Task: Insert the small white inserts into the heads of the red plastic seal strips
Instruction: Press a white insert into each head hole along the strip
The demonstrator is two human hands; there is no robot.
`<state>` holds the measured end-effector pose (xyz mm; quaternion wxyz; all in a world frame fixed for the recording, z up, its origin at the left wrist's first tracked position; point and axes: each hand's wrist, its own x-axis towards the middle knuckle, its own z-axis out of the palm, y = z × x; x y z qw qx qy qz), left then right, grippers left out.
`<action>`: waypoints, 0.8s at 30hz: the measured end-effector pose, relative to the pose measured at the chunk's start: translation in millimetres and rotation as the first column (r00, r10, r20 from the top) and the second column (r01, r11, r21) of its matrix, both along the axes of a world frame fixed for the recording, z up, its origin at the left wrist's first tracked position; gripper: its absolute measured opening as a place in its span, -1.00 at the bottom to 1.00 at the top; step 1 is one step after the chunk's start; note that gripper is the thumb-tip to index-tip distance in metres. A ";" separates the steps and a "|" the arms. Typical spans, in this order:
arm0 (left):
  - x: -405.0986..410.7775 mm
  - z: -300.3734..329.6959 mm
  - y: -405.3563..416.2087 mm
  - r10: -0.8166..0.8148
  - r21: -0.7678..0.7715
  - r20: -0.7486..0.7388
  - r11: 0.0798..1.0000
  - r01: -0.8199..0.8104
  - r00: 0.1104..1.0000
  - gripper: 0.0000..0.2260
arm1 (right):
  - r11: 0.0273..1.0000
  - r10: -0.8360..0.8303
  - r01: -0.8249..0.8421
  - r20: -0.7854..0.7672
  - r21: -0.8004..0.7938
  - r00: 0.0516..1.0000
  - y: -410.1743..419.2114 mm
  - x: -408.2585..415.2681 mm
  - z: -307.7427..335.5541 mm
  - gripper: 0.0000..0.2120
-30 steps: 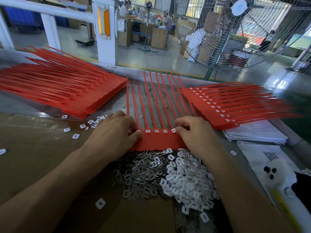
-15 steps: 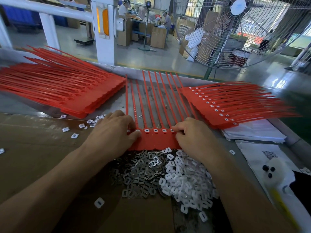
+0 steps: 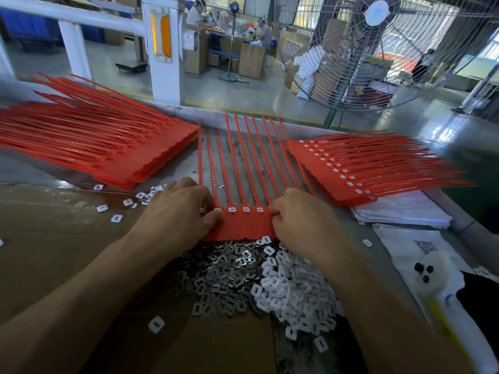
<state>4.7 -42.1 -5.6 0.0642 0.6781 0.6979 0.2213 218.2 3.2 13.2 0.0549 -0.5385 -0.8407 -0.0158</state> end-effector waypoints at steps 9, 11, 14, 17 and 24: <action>-1.1 -0.5 0.4 -0.001 0.008 0.018 1.000 0.001 1.000 -0.77 | 0.939 -0.070 -0.100 -0.465 -0.330 0.882 11.3 35.3 6.4 -0.92; -1.1 -0.6 0.9 -0.003 0.012 0.021 1.000 0.002 1.000 -0.77 | 0.921 -0.032 -0.149 -0.452 -0.359 0.892 9.4 35.6 9.2 -0.94; -1.3 -0.4 0.8 -0.005 0.013 0.015 1.000 0.005 1.000 -0.76 | 0.882 0.020 -0.230 -0.455 -0.411 0.890 5.8 31.9 13.1 -0.99; -1.2 -0.7 1.0 -0.002 0.010 0.012 1.000 0.002 1.000 -0.76 | 0.862 0.046 -0.275 -0.474 -0.426 0.880 3.0 26.5 11.9 -0.95; -1.7 -1.3 1.5 -0.006 0.012 0.015 1.000 0.006 1.000 -0.77 | 0.859 0.064 -0.278 -0.449 -0.430 0.891 4.5 24.8 7.0 -0.91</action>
